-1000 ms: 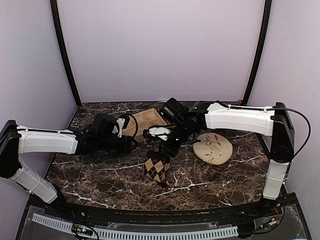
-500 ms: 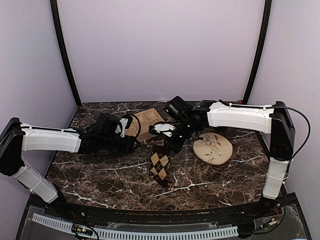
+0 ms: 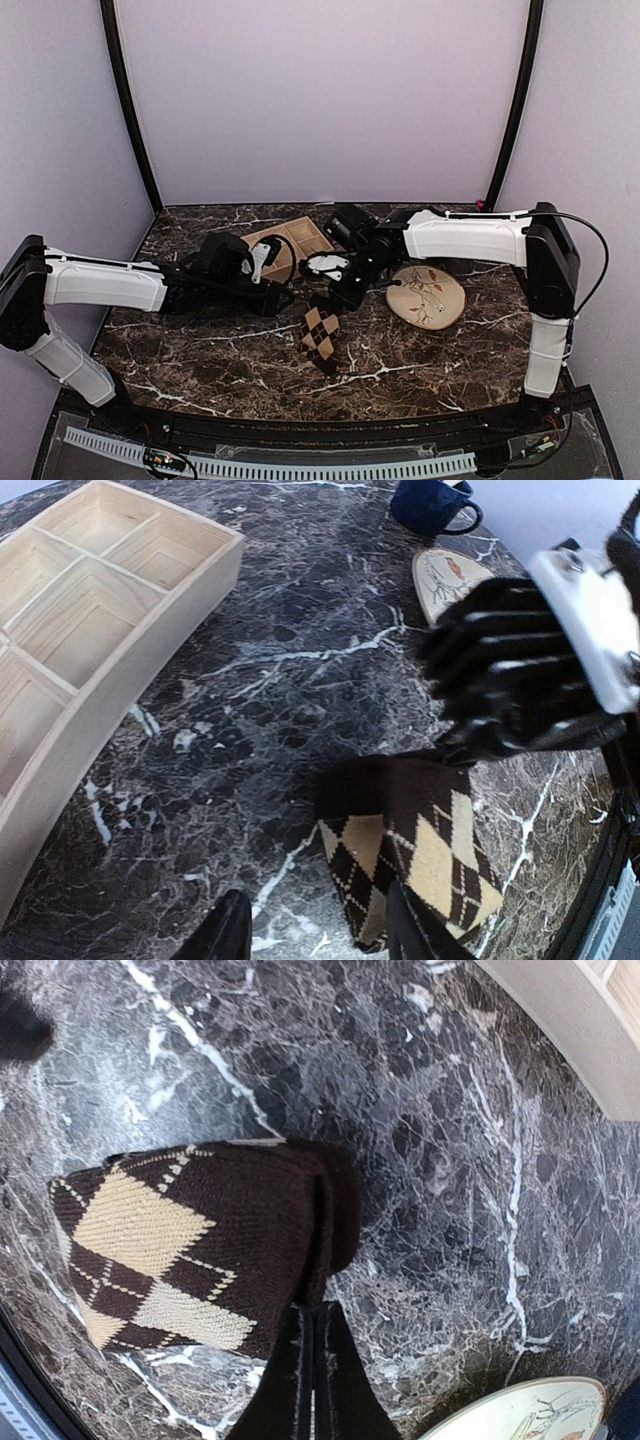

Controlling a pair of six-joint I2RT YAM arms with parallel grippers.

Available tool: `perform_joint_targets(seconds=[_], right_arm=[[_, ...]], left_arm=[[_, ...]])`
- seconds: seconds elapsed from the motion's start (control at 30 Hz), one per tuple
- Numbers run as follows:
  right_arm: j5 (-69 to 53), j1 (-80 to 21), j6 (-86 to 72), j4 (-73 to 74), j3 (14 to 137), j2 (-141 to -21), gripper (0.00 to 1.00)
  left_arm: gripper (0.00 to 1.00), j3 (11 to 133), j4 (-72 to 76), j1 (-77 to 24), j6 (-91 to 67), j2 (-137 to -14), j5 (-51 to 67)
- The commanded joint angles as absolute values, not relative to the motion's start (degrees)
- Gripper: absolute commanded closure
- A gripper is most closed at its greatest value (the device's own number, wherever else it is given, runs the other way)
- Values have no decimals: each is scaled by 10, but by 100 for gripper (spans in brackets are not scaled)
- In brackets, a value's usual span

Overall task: Roll the socks
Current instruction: Fold the sock at the center of the board.

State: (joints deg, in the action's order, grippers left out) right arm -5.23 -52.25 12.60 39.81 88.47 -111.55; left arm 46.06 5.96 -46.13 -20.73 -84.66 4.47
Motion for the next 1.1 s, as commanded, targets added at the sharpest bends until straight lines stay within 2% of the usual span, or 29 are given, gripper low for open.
perform_joint_targets(seconds=[0.0, 0.43, 0.67, 1.07], right_arm=[[-42, -517, 125, 380, 883, -1121, 100], [-49, -517, 122, 377, 876, -1124, 100], [-49, -516, 122, 377, 874, -1125, 100], [-52, -516, 119, 377, 871, -1124, 100]], left_arm=[[52, 475, 76, -481, -187, -856, 66], [52, 385, 163, -483, -240, -846, 131], [46, 333, 183, -483, -255, -813, 152], [44, 274, 288, -483, -240, -847, 241]])
